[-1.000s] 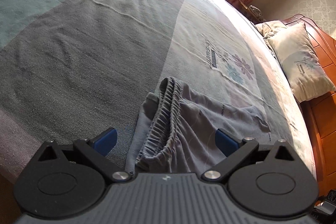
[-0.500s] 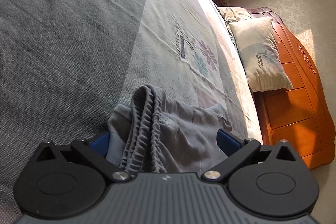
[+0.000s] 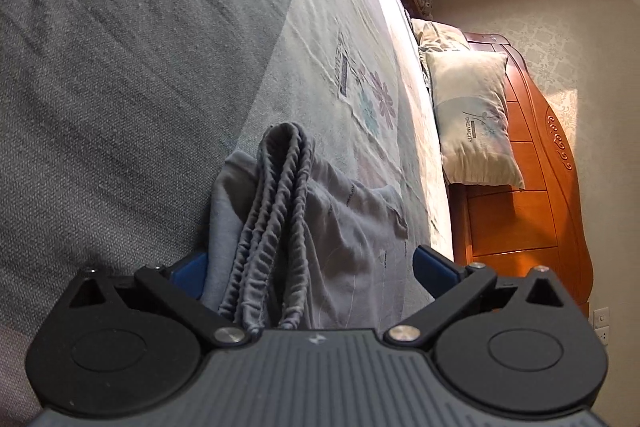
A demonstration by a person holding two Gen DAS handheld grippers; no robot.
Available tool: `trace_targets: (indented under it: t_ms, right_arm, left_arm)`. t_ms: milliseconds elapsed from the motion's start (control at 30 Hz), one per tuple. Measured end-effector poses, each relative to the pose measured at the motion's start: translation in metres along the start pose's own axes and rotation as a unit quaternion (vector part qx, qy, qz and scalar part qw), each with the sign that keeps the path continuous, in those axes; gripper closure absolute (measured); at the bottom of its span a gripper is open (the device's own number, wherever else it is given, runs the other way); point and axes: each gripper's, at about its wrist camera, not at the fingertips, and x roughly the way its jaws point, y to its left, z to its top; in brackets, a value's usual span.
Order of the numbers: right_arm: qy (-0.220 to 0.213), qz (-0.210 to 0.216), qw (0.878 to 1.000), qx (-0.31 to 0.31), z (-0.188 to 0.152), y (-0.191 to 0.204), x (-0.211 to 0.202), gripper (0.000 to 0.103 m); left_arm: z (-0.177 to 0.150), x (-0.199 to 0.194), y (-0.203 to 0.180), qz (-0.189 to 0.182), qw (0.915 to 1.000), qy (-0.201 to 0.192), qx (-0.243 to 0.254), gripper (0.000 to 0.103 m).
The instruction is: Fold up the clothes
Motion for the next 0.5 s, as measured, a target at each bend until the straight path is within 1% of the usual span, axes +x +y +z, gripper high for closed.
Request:
trace_targets:
  t_ms: [100,233,267,367,500]
  right_arm:
    - [-0.004,-0.002,1.000,-0.001,0.001,0.001,-0.002,0.023]
    - [-0.006,0.000,1.000,-0.013,0.007,0.002,-0.007,0.022]
    - [-0.005,0.004,1.000,-0.015,0.008,0.002,-0.008,0.022]
    - [0.006,0.019,1.000,-0.013,0.011,-0.005,-0.006,0.022]
    - [0.024,0.040,0.999,-0.002,0.018,-0.015,0.009,0.022]
  left_arm:
    - [0.008,0.009,-0.006,0.011,0.9999,0.013,0.003,0.001]
    - [-0.010,0.002,-0.006,0.000,0.9974,0.068,0.022,0.001]
    - [-0.015,-0.001,-0.004,-0.004,0.9970,0.075,0.021,0.001]
    - [-0.010,0.000,0.001,-0.015,0.9972,0.074,0.004,0.001]
    - [0.006,0.017,-0.009,0.002,0.9971,0.073,0.024,0.001]
